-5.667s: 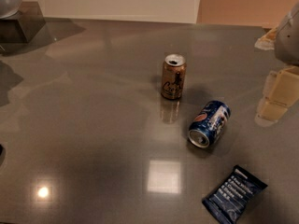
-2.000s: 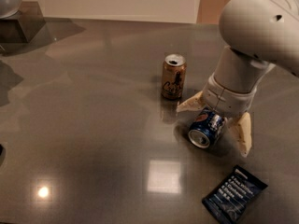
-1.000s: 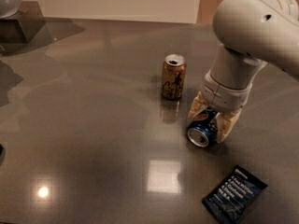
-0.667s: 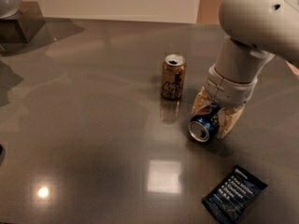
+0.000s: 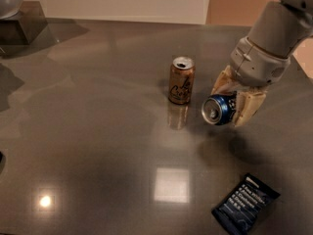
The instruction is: Place pepsi can upright
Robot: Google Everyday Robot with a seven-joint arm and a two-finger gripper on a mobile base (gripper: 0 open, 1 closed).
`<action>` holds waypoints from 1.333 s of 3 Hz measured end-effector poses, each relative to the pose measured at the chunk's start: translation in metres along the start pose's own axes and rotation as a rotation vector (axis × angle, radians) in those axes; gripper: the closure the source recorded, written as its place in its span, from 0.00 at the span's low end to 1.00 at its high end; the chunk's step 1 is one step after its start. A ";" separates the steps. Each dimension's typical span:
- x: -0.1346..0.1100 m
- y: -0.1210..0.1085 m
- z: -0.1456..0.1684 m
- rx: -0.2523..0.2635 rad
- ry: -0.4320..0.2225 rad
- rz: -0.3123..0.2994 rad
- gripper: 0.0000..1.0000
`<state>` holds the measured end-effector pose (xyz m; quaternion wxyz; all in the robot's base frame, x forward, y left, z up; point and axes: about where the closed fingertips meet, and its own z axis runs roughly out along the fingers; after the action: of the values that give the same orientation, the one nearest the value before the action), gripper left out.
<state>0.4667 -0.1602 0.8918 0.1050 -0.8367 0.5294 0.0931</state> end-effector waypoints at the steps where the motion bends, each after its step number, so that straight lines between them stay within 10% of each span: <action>1: 0.003 -0.012 -0.021 0.072 -0.160 0.193 1.00; 4: -0.007 -0.018 -0.028 0.171 -0.682 0.552 1.00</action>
Offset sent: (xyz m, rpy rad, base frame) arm 0.0168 -0.0087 0.0503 0.5882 0.2937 -0.5139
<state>0.4816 -0.1545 0.9221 0.3134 -0.5739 0.6738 0.3442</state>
